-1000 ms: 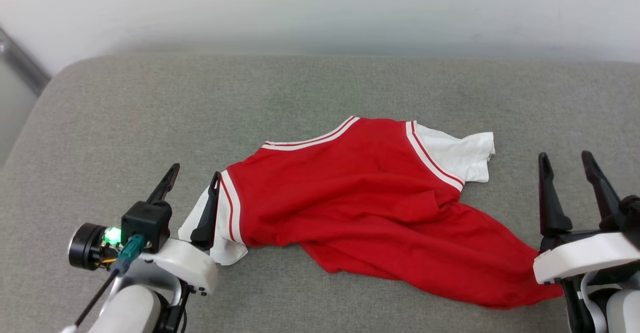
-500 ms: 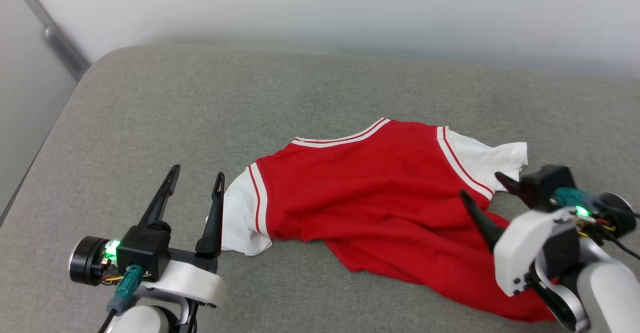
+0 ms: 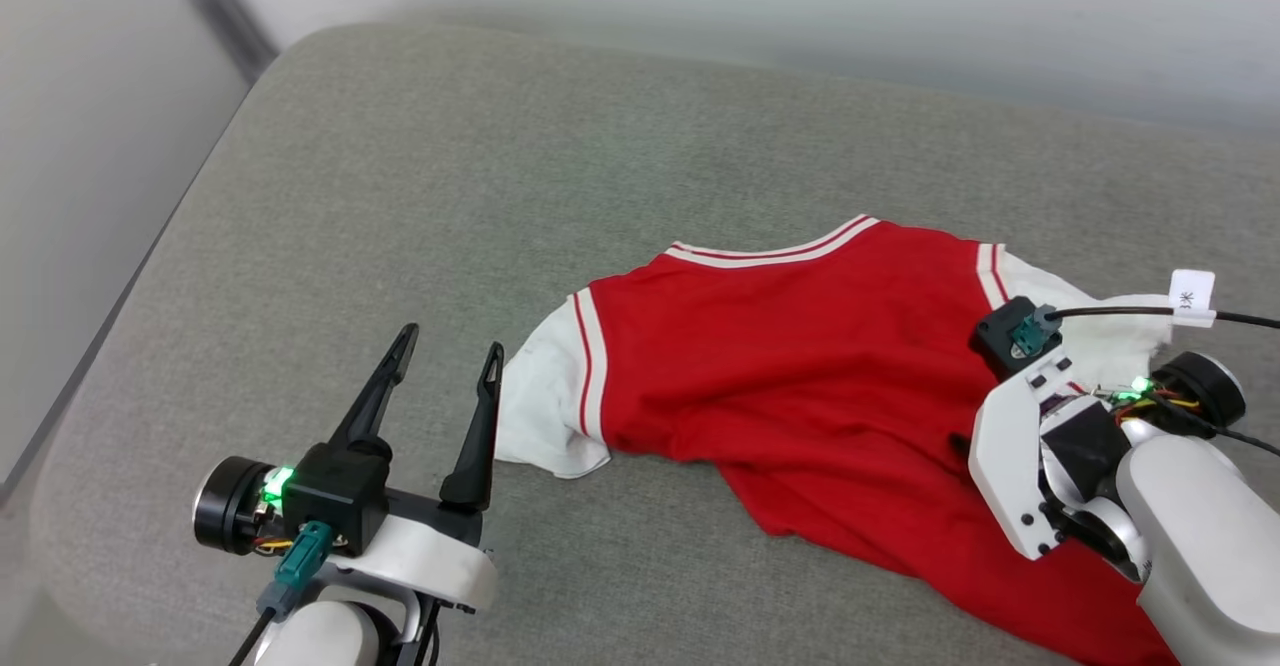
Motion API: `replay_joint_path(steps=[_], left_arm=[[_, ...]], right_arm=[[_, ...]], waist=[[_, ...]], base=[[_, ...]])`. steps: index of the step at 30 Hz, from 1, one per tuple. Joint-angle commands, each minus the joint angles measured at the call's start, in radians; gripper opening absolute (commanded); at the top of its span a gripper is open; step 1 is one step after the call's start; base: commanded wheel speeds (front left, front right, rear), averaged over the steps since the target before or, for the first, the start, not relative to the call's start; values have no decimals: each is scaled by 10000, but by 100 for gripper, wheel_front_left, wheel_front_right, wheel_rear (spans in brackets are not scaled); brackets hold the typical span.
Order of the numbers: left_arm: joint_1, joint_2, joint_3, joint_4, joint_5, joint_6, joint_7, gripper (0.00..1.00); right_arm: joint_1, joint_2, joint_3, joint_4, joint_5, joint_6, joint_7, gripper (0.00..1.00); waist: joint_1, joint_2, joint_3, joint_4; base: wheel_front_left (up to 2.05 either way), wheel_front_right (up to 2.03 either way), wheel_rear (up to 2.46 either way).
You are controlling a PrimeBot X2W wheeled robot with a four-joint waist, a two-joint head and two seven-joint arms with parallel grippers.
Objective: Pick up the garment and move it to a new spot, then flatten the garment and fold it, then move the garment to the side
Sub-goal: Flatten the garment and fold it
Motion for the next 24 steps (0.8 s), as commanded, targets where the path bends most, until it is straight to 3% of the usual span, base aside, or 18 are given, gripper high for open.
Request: replay_joint_path(steps=[1,5,6,8,15,23,24], left_arm=[[-91,-73,38,23,61,-53,-22,100],[-41,-217,128,99,153,-162,-23,100],[-4,-256,156,116,156,-182,-23,100],[68,-315,203,159,220,-234,-23,100],[310,-316,459,371,328,-368,-24,100],[557,-351,638,486,386,-466,-24,100],[565,-360,646,505,385,-499,-24,100]], right_arm=[[-176,-55,111,306,105,-7,59,100],[-209,-106,250,1224,215,-7,26,100],[-165,-110,200,1454,228,-7,-11,49],[-59,-187,75,1869,254,-14,-91,0],[468,-493,-863,2505,330,-14,-626,0],[1469,-547,-2276,2094,98,-11,-918,0],[1538,-445,-2490,1947,76,-11,-1112,48]], waist=[[0,0,135,218],[0,0,217,426],[0,0,221,447],[0,0,197,459],[0,0,-249,53],[0,0,-647,-668],[0,0,-664,-739]], base=[[0,0,0],[0,0,0],[0,0,0],[0,0,0],[0,0,0],[0,0,0],[0,0,0]])
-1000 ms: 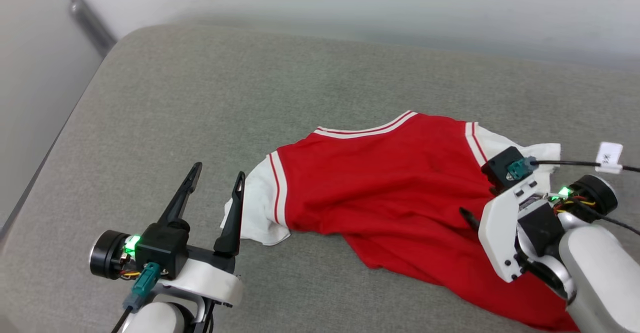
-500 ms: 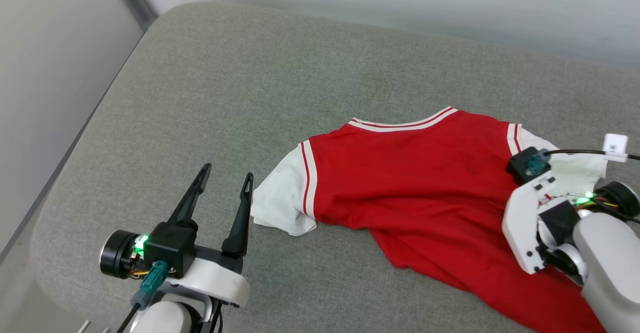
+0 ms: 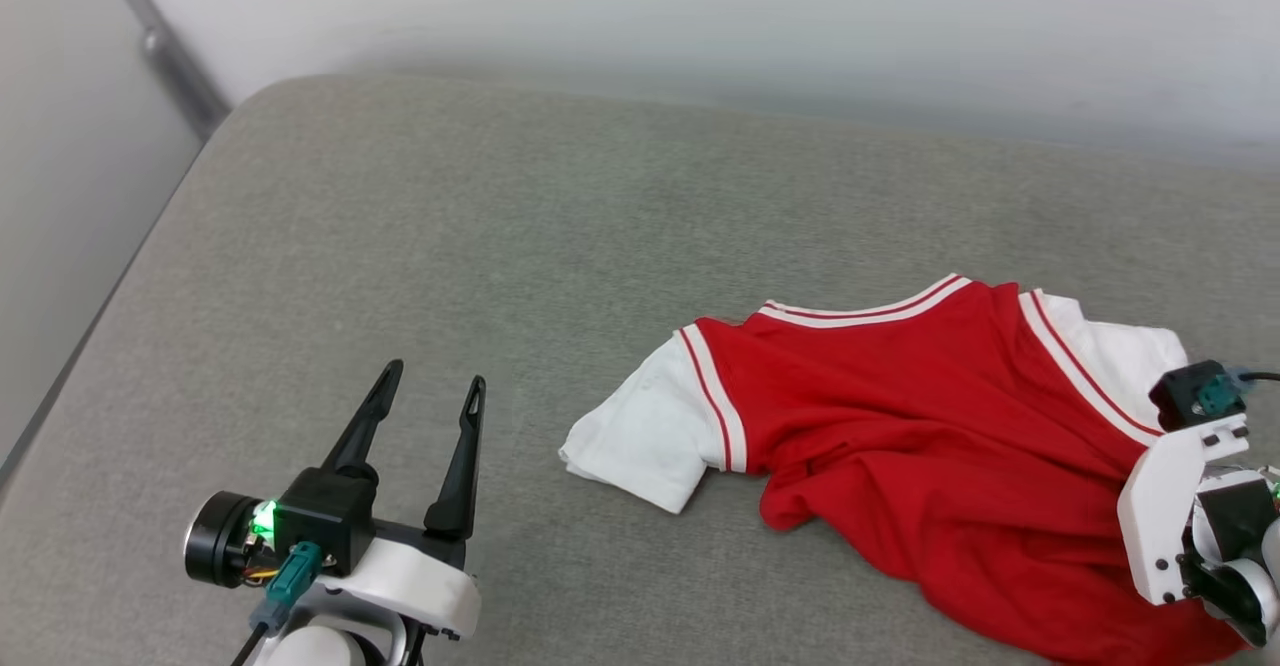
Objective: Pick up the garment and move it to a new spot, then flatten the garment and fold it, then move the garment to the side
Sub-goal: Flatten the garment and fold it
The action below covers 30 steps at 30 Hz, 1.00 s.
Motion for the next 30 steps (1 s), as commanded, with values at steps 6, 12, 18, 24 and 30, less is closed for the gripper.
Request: replay_joint_path(steps=[6,12,18,24,30], left_arm=[[192,-57,85,109,76,-119,-25,100],[439,-155,-35,4,14,-247,-25,100],[502,-414,-396,-87,-112,-466,51,100],[171,-701,-1567,-18,-562,-1396,1533,100],[-1005,-685,-3242,307,-701,-1883,4327,100]], right_arm=[[564,549,-916,-1292,144,-10,-1528,100],[1206,933,-1953,-3306,281,-10,-3460,100],[2098,1600,-3035,-4962,176,-9,-4944,100],[2852,2242,-3511,-6030,-329,-9,-5500,100],[2802,2472,-3553,-6309,-559,-9,-5371,100]], waist=[[0,0,-297,-540],[0,0,-538,-979],[0,0,-523,-1262],[0,0,-252,-1556],[0,0,162,-1795]], base=[[0,0,0],[0,0,0],[0,0,0],[0,0,0],[0,0,0]])
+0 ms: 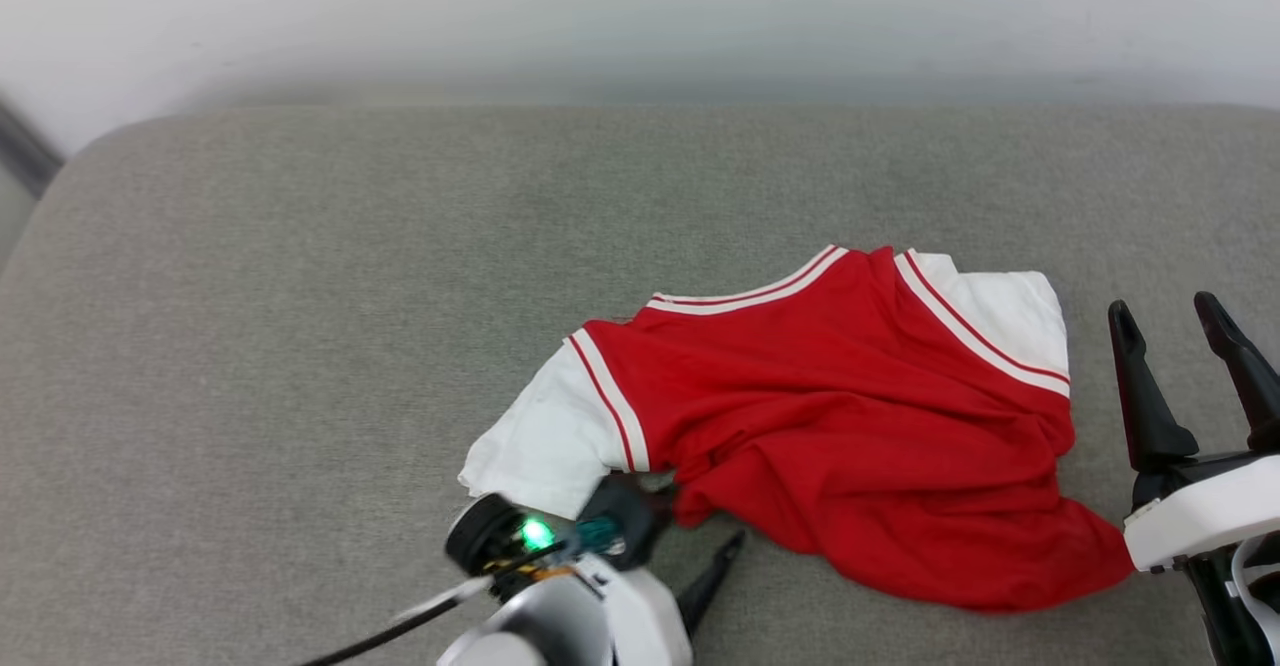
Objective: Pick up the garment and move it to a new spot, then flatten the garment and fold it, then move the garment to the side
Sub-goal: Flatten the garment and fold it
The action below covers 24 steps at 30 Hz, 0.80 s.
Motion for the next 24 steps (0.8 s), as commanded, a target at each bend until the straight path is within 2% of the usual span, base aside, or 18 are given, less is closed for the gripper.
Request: replay_joint_path(steps=[1,7,13,14,20,24], left_arm=[[-297,38,-146,83,91,-50,266,100],[-1384,-335,-502,1013,116,-19,1384,100],[-1704,-590,-805,1973,-145,-77,1440,99],[-1745,-578,-887,2069,-207,-93,1422,0],[-1745,-233,-1757,1989,-725,-128,1056,0],[-1537,488,-2327,1433,-1210,-127,1020,0]], right_arm=[[-79,42,15,-65,-63,-3,30,100],[-255,116,34,8,-140,-3,98,100],[-237,178,-45,125,-258,-3,-1,100],[-235,197,-45,138,-253,-3,-16,100],[-177,287,-72,318,-391,-3,-19,100],[-87,321,-65,470,-434,-3,15,100]], waist=[[0,0,152,-142],[0,0,484,-445],[0,0,652,-602],[0,0,661,-609],[0,0,505,-461],[0,0,222,-253]], base=[[0,0,0],[0,0,0],[0,0,0],[0,0,0],[0,0,0],[0,0,0]])
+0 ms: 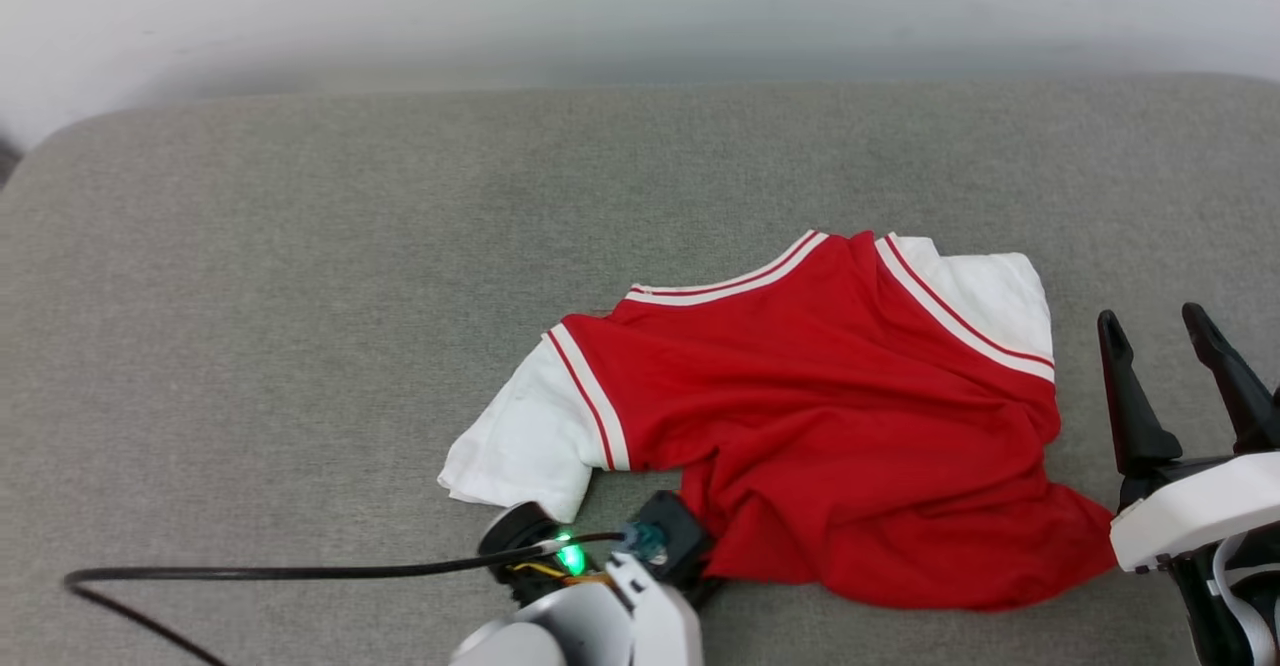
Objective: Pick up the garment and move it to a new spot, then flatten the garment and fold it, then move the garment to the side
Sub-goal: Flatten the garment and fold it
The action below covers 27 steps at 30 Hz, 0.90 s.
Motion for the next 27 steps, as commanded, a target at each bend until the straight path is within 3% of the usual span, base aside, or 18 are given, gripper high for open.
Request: replay_joint_path(steps=[1,6,14,21,25,26,27], left_arm=[[190,248,13,-151,-117,-2,-63,0],[723,1277,224,-1015,-445,87,172,0],[1865,2848,467,-2059,-622,707,825,0],[2747,3236,442,-2316,-1032,1085,1150,0],[2939,3180,649,-2144,-863,1682,882,0],[2933,3047,744,-2197,-857,1792,620,55],[2983,2874,908,-2260,-998,1916,320,100]], right_arm=[[75,52,8,41,-53,-3,-6,100],[208,124,30,238,-87,-3,9,100],[376,229,46,496,-174,-3,96,100],[490,257,64,635,-225,-3,196,100],[543,282,94,680,-262,-3,250,100],[543,291,101,676,-257,-3,259,100],[547,304,100,671,-258,-3,266,100]], waist=[[0,0,-183,147],[0,0,-535,401],[0,0,-1031,687],[0,0,-1262,826],[0,0,-1332,889],[0,0,-1337,897],[0,0,-1342,905]], base=[[0,0,0],[0,0,0],[0,0,0],[0,0,0],[0,0,0],[0,0,0],[0,0,0]])
